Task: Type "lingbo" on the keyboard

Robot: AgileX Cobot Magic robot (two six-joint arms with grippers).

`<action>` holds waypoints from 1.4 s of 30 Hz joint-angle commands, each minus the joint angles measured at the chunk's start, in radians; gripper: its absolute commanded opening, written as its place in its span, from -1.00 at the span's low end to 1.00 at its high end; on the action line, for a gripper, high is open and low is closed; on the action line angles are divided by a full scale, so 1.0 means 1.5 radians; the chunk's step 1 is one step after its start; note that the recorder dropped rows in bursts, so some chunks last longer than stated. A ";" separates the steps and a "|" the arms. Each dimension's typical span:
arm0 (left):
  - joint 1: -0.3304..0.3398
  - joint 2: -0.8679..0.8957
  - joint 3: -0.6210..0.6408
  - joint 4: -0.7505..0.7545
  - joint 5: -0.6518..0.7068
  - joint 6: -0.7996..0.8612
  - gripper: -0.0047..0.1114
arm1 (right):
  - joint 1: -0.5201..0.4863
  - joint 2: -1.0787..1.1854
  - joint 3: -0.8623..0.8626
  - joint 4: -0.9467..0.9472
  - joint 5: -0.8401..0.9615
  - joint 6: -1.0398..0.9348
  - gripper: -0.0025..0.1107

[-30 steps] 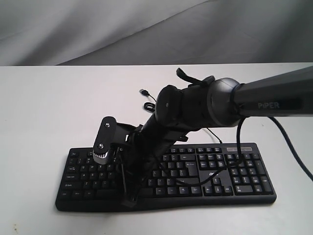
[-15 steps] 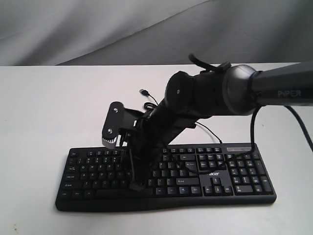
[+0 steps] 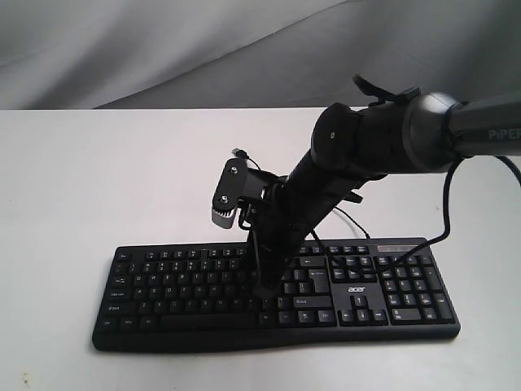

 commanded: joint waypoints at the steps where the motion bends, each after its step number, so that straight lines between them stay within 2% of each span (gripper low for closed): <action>1: 0.001 -0.002 0.003 0.000 -0.006 -0.001 -0.91 | -0.005 -0.002 0.009 -0.007 0.005 -0.019 -0.96; 42: 0.001 -0.002 0.003 0.000 -0.006 -0.001 -0.91 | -0.005 0.018 0.011 0.008 -0.006 -0.039 -0.96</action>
